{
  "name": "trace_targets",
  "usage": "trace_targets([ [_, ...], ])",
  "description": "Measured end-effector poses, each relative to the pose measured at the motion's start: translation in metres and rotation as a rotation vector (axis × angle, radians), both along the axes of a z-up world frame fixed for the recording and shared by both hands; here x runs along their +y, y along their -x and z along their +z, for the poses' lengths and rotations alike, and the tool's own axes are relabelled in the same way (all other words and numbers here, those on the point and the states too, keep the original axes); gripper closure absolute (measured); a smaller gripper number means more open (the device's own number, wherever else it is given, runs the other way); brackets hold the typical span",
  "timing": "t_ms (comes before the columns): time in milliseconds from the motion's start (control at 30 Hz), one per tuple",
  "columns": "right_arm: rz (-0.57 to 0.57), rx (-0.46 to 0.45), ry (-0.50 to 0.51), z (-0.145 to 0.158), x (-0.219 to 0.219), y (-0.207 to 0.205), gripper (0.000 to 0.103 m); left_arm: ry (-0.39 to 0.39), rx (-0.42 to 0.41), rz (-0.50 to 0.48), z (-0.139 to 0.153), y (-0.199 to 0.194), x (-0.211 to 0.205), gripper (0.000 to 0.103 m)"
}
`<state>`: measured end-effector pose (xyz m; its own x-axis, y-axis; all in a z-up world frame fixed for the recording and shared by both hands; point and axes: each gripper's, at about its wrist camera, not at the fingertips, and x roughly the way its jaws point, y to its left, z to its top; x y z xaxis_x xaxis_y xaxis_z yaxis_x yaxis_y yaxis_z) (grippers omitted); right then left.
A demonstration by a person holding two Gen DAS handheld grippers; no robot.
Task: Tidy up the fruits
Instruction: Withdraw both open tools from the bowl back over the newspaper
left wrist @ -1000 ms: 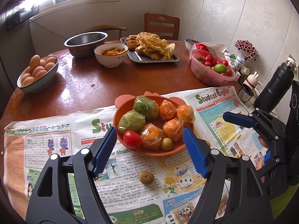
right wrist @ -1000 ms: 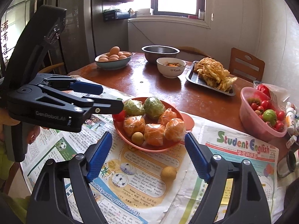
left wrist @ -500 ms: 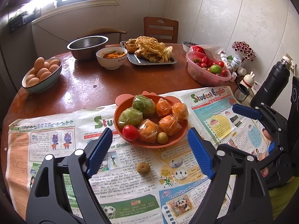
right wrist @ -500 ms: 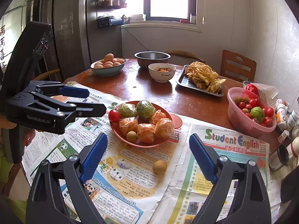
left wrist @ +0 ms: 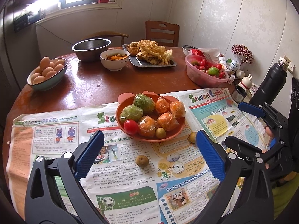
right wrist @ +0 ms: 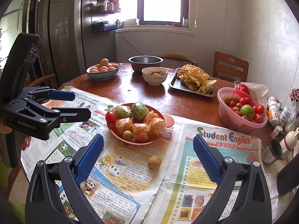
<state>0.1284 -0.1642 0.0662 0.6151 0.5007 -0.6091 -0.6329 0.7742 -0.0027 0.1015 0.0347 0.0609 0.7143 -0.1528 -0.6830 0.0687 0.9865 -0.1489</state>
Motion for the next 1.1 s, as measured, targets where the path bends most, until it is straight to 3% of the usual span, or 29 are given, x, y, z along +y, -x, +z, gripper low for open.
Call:
trace_targets([
  [1100, 0.003, 0.069, 0.045, -0.037, 0.001, 0.007, 0.005, -0.005, 0.093, 0.042, -0.05, 0.015, 0.0, 0.01],
])
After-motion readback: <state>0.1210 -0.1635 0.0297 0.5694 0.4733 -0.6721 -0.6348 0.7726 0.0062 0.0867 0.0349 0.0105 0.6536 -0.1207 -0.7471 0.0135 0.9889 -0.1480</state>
